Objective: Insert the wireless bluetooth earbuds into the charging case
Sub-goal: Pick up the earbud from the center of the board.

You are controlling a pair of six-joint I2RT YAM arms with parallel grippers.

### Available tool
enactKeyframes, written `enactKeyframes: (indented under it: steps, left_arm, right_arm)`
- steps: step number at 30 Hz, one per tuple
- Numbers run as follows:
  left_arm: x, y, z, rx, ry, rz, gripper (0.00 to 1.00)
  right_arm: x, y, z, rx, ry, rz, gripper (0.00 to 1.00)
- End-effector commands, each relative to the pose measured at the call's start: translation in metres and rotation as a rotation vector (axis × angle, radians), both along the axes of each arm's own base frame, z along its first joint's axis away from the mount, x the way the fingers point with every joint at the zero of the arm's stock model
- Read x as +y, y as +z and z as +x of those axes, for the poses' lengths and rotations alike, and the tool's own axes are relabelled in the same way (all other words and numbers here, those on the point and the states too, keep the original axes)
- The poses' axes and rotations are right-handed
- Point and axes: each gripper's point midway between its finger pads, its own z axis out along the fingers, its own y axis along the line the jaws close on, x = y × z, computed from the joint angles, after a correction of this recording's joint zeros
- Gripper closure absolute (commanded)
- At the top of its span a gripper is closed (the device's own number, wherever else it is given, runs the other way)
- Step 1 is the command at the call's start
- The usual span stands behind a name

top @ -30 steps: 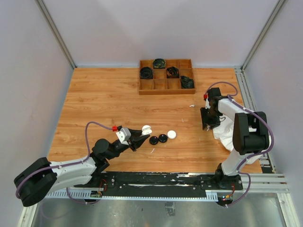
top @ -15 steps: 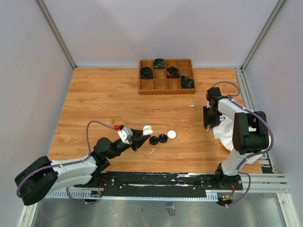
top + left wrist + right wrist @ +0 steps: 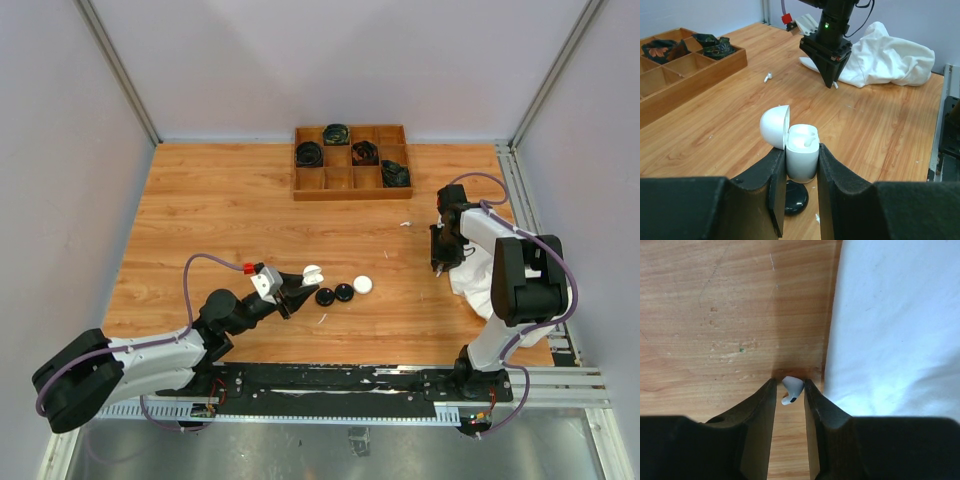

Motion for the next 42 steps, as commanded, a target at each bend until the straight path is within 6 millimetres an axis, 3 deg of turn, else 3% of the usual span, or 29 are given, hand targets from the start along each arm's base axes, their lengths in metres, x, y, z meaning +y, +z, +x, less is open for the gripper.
enactKeyframes:
  steps: [1,10,18,27,33,38,42]
  left_arm:
    - [-0.003,0.013,0.006,-0.013,0.014,-0.021,1.0]
    - [-0.003,0.013,0.006,-0.009,0.015,-0.021,1.0]
    - [0.001,0.012,0.009,-0.015,0.04,-0.02,1.0]
    - [0.009,0.017,0.012,-0.034,0.078,-0.055,1.0]
    - [0.017,0.019,0.015,-0.053,0.123,-0.078,1.0]
    - [0.018,0.023,0.013,-0.079,0.116,-0.09,1.0]
    - [0.02,0.024,0.011,-0.115,0.115,-0.09,1.0]
  right_arm:
    - [-0.015,-0.012,-0.005,0.029,-0.056,-0.042,0.72]
    - [-0.011,-0.012,-0.005,0.004,-0.046,-0.025,0.81]
    - [0.016,0.013,0.003,-0.129,0.028,0.02,0.84]
    - [0.066,0.061,0.02,-0.405,0.178,0.036,0.85]
    - [0.115,0.106,0.024,-0.621,0.291,0.082,0.86]
    - [0.153,0.148,0.017,-0.814,0.375,0.143,0.86]
    - [0.179,0.179,-0.001,-0.957,0.43,0.228,0.87]
